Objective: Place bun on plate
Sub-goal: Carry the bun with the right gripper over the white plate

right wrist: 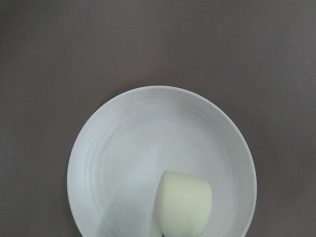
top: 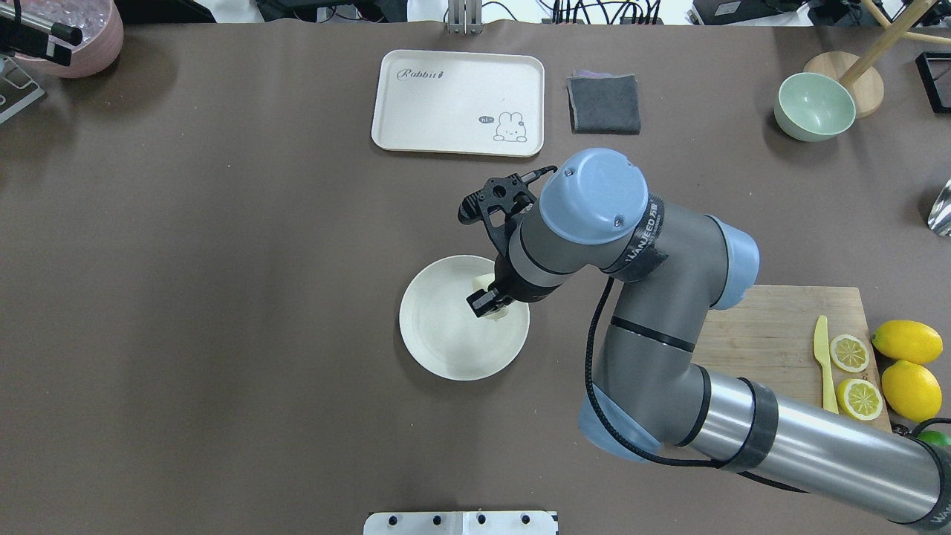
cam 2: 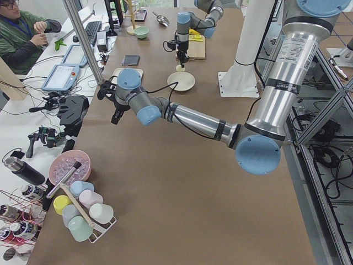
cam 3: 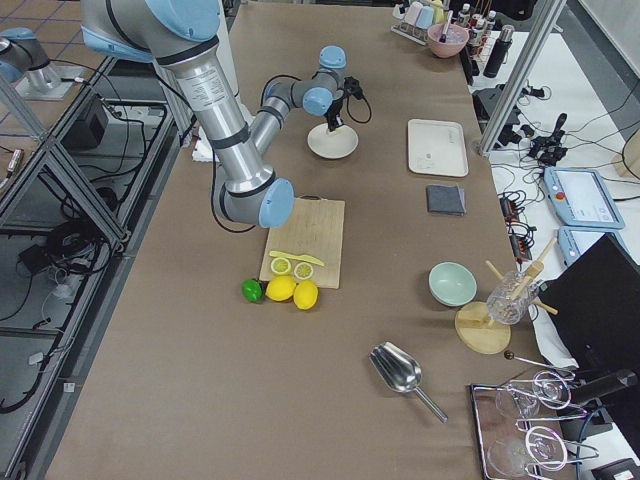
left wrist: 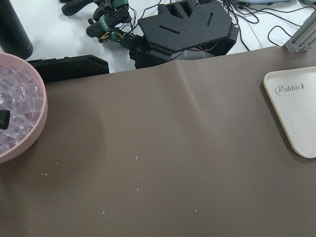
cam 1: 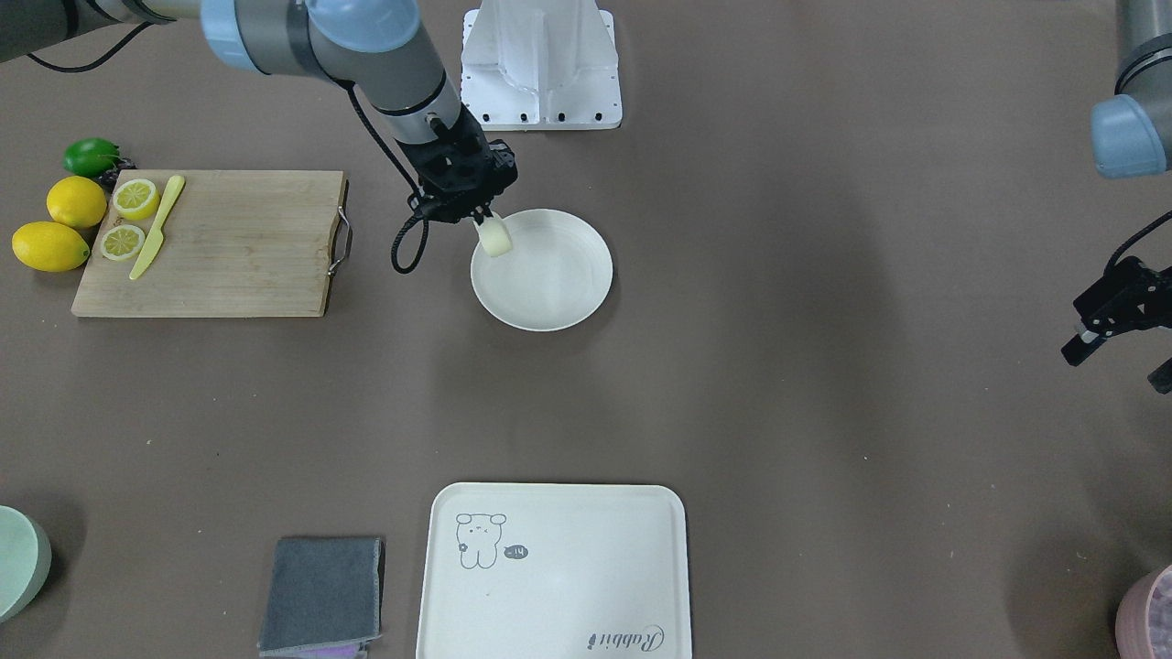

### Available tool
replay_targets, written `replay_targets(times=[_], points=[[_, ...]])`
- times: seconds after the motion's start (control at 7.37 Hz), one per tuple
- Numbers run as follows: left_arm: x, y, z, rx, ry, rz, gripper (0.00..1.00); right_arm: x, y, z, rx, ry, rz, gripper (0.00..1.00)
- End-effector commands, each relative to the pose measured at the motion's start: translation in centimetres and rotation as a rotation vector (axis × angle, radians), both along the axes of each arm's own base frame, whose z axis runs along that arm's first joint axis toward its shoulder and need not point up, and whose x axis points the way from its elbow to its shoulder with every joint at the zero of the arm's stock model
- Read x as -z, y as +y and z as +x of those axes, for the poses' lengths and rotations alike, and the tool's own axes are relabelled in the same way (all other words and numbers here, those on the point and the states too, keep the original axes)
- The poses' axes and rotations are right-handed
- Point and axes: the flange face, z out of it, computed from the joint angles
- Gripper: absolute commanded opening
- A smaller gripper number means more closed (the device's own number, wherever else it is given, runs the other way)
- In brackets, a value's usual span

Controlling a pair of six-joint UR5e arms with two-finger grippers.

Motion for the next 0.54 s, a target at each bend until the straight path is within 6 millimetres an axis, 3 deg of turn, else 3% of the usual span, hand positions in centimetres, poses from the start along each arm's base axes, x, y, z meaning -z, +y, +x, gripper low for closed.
replay_targets(times=[0.0, 0.27, 0.41], points=[[-1.5, 0.3, -0.1, 0.004, -0.001, -0.005, 0.97, -0.4, 1.1, -3.0, 0.023, -0.020, 0.017, 0.00], [-1.3, 0.4, -0.1, 0.001, 0.002, 0.043, 0.97, 0.3, 2.2, -4.0, 0.044, -0.040, 0.027, 0.52], [-2.0, 0.9, -0.4, 0.003, 0.001, 0.043, 0.97, 0.6, 2.4, -4.2, 0.050, -0.047, 0.031, 0.95]])
